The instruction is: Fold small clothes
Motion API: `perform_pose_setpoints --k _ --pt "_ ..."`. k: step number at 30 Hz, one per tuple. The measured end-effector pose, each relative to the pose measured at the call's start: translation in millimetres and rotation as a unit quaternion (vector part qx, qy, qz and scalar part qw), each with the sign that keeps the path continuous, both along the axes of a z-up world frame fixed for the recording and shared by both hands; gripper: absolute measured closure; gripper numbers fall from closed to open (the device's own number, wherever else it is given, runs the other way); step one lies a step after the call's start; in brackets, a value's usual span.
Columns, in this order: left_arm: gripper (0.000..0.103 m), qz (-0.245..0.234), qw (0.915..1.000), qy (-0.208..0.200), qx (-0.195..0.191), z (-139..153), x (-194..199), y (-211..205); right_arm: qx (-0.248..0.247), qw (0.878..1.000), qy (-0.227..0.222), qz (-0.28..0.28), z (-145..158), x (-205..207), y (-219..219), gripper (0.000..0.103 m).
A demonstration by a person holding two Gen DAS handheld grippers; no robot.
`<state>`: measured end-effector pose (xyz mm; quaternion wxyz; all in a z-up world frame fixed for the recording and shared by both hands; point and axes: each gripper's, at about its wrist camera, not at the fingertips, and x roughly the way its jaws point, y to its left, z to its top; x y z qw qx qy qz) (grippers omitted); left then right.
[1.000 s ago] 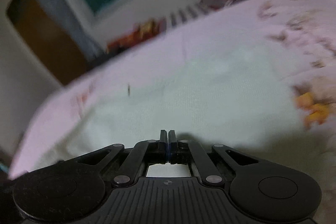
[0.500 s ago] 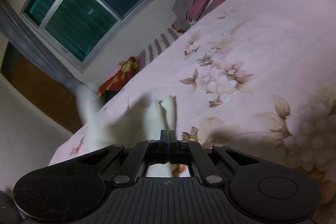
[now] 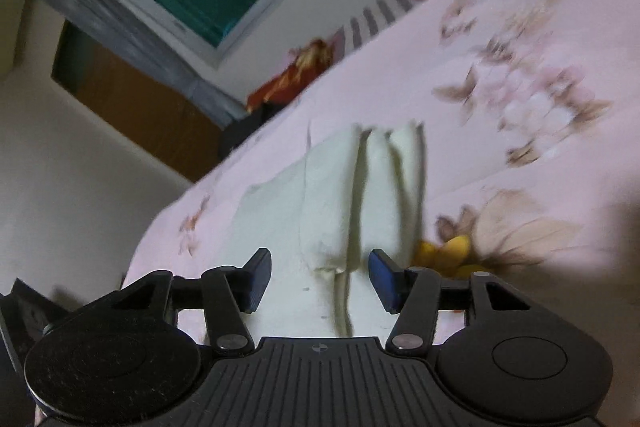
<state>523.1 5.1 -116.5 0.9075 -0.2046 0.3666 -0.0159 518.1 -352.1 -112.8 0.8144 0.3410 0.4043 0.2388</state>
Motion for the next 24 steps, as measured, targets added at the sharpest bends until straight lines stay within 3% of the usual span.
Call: perform_pose_setpoints --k 8,10,12,14,15,20,24 --pt "0.061 -0.004 0.9993 0.032 -0.020 -20.8 4.9 10.5 -0.019 0.999 0.020 0.021 -13.8 19.3 30.9 0.049" --pt "0.061 -0.010 0.9992 0.032 -0.024 -25.4 7.0 12.7 -0.032 0.999 0.019 0.037 -11.6 22.7 40.8 0.061" --pt "0.061 -0.016 0.9989 0.032 -0.031 -24.6 7.9 15.9 -0.051 0.998 0.016 0.043 -10.9 24.8 48.3 0.061" --pt "0.067 -0.015 0.9995 0.013 -0.025 -18.3 7.1 19.5 -0.066 0.997 0.022 0.041 -13.4 26.9 53.9 0.074" --pt "0.068 -0.011 0.9997 -0.008 -0.019 -12.5 5.7 21.7 -0.075 0.996 0.021 0.040 -12.5 27.2 56.6 0.087" --pt "0.070 -0.058 0.9977 -0.029 -0.020 -3.5 19.4 17.4 -0.103 0.994 -0.006 0.033 3.6 15.4 64.1 0.090" --pt "0.070 -0.113 0.9921 -0.052 -0.012 15.1 20.6 -4.9 -0.097 0.995 -0.016 0.012 19.2 -2.0 50.2 0.090"
